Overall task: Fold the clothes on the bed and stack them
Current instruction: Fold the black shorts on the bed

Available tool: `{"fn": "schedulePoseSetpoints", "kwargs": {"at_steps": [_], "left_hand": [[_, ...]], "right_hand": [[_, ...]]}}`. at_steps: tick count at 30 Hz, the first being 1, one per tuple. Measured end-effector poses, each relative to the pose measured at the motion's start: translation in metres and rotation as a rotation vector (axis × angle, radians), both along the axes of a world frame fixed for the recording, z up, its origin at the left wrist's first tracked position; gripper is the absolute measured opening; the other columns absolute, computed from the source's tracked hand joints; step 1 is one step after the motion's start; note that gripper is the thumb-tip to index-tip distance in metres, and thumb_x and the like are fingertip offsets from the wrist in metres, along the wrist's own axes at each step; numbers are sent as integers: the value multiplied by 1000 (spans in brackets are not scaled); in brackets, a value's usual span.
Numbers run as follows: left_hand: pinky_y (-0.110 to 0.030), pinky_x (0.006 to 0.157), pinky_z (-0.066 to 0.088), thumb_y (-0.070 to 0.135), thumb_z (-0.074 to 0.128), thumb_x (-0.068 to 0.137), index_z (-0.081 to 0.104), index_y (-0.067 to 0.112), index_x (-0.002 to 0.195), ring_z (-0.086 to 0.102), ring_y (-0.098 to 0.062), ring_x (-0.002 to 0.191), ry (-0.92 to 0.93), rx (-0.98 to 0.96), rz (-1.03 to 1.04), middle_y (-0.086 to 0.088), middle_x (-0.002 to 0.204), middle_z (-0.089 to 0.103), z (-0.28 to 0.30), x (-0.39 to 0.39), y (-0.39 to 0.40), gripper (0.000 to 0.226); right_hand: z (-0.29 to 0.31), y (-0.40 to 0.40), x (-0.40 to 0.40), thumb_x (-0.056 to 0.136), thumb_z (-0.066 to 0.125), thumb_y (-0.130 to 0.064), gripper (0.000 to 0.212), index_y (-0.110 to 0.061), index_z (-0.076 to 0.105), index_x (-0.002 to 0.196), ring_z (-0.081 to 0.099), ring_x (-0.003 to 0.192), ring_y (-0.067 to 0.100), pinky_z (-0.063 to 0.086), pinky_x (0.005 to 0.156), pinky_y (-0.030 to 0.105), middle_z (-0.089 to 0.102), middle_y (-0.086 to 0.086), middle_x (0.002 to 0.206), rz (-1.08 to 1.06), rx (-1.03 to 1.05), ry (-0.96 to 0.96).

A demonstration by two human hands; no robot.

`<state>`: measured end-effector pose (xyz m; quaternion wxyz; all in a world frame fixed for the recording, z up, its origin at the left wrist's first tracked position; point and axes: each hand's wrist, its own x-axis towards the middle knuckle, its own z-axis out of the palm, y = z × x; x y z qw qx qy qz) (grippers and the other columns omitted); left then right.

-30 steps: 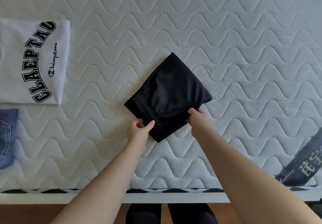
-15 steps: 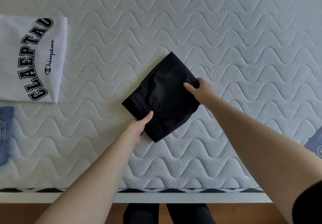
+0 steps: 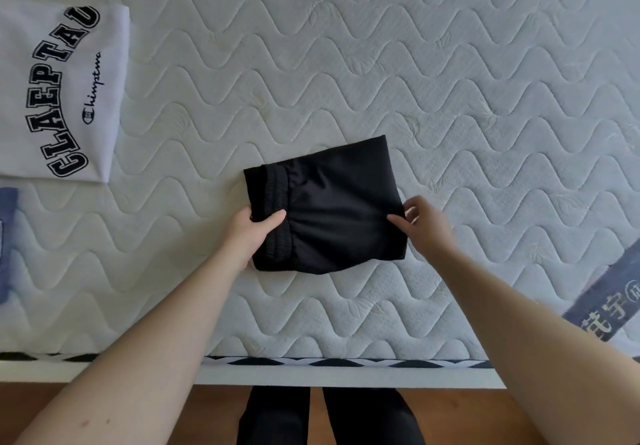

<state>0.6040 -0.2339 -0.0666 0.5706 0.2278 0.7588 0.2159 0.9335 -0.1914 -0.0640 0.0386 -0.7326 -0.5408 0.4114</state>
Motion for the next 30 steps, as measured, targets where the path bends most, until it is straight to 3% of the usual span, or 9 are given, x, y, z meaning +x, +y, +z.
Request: {"fn": "schedulePoseSetpoints", "kwargs": {"at_steps": [2, 5, 7, 10, 12, 15, 19, 23, 30], "left_hand": [[-33, 88, 52, 67, 76, 63, 56, 28, 111, 63, -10, 97, 127, -57, -118, 11, 105, 64, -3, -9, 0, 66], [-23, 82, 49, 76, 75, 54, 57, 26, 118, 62, -5, 100, -17, -78, -89, 13, 110, 65, 1, -11, 4, 83], [-21, 82, 50, 64, 80, 61, 62, 26, 120, 64, -4, 102, -129, -84, -87, 13, 110, 69, 2, -7, 6, 72], [-33, 94, 51, 39, 81, 76, 59, 24, 125, 65, -13, 107, -149, -44, -57, 6, 115, 69, 5, -7, 7, 56], [-32, 89, 53, 31, 78, 81, 60, 31, 119, 66, -14, 105, -178, 16, -11, 7, 114, 70, 18, -9, 9, 42], [-29, 82, 54, 23, 75, 84, 60, 29, 118, 68, -15, 104, -247, 108, 40, 5, 113, 71, 53, -18, 9, 38], [-33, 83, 56, 21, 72, 85, 57, 23, 126, 67, -20, 108, -387, 166, 38, 0, 118, 70, 123, -35, -7, 43], [-30, 81, 57, 24, 69, 86, 57, 20, 129, 65, -24, 113, -530, 204, 54, -7, 126, 66, 201, -60, -37, 46], [-28, 81, 57, 28, 71, 85, 63, 23, 125, 64, -25, 115, -521, 248, 29, -6, 126, 66, 292, -98, -106, 41]], "right_hand": [[-2, -2, -1, 85, 64, -58, 34, -29, 56, 101, 59, 77, 0, 35, 55, 16, 61, -16, 82, -94, -44, 21], [1, 11, -17, 82, 55, -71, 53, -31, 57, 117, 56, 81, -7, 39, 61, 14, 60, -22, 91, -178, -85, 144], [3, 23, -30, 80, 60, -68, 57, -31, 54, 122, 57, 87, -2, 44, 67, 19, 60, -20, 98, -176, -142, 240], [10, 35, -41, 83, 70, -49, 48, -28, 55, 123, 61, 92, 8, 50, 79, 30, 62, -15, 100, -118, -163, 270], [19, 37, -44, 85, 71, -39, 42, -29, 58, 124, 64, 96, 11, 53, 85, 34, 66, -13, 104, -124, -123, 328], [50, 28, -47, 85, 70, -38, 26, -39, 61, 110, 67, 91, 5, 54, 81, 30, 70, -16, 98, -153, -9, 400], [119, -3, -55, 87, 69, -35, 17, -48, 66, 98, 70, 91, 8, 58, 73, 24, 73, -14, 97, -236, 89, 576], [204, -43, -73, 92, 67, -28, 21, -45, 68, 104, 71, 96, 13, 57, 74, 22, 73, -6, 105, -286, 115, 777], [301, -116, -109, 94, 65, -20, 15, -31, 67, 105, 71, 89, 11, 54, 67, 17, 74, -4, 97, -274, 197, 780]]}}
